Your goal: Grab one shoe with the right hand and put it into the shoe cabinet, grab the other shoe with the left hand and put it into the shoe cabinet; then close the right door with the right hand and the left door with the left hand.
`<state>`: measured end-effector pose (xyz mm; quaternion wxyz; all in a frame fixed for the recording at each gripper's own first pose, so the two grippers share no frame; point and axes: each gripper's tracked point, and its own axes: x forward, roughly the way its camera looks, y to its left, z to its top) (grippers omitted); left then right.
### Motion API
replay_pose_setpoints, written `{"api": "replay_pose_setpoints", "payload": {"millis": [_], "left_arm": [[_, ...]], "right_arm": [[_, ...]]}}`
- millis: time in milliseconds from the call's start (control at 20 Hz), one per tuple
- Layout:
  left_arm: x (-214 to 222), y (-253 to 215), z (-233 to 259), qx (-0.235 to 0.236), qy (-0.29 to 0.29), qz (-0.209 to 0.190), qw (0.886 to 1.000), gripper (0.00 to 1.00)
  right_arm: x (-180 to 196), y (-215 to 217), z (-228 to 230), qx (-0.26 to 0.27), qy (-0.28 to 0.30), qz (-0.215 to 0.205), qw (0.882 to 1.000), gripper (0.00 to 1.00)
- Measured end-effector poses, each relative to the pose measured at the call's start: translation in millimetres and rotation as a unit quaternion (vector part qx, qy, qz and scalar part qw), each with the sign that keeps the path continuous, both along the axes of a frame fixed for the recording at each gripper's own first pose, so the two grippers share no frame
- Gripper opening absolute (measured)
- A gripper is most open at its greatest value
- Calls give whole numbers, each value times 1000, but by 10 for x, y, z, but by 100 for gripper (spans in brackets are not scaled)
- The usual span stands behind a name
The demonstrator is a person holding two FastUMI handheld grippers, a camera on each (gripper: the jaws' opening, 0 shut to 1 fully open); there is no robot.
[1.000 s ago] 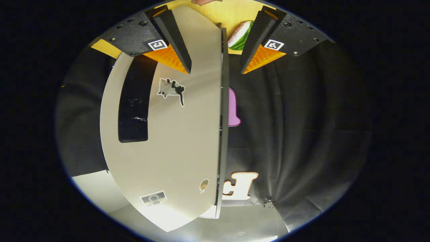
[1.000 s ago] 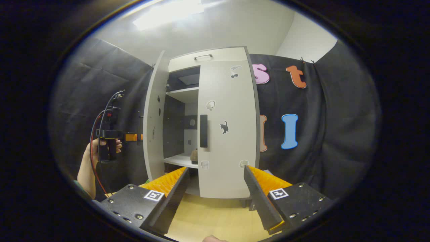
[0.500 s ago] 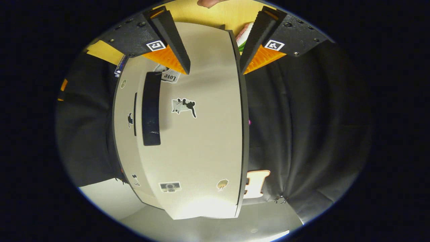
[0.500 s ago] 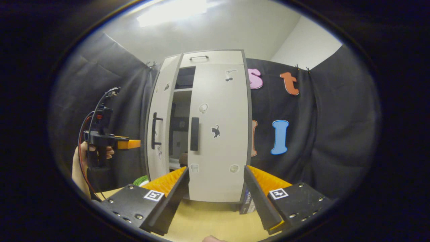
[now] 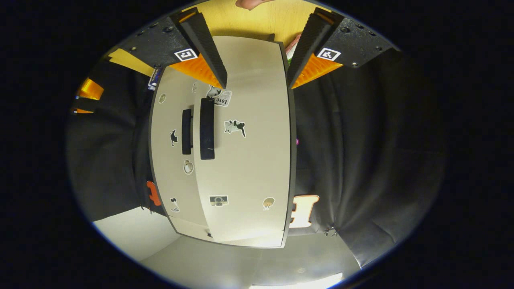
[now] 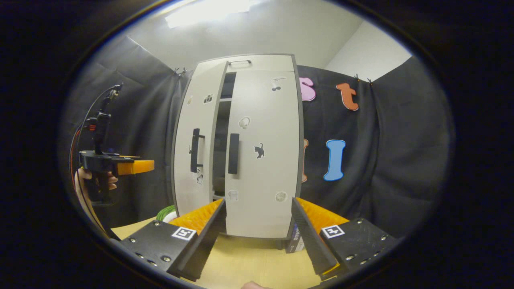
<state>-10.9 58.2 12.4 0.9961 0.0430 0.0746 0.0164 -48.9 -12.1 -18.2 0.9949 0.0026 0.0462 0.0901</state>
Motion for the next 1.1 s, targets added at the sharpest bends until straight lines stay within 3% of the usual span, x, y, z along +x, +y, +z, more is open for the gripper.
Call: {"api": "replay_pose_setpoints", "payload": {"millis": [550,750,1100], "left_arm": [[-275,-292,-152,-2,-5,-21,1000,92],[-365,-298,-265,-17,2,-6,1000,93],[-500,-461,-127,-6,-22,-17,1000,91]], "right_arm": [[-28,159,-47,-9,6,14,1000,98],[-39,213,-108,-2,12,22,1000,98],[-134,151,-61,15,18,31,999,98]]}}
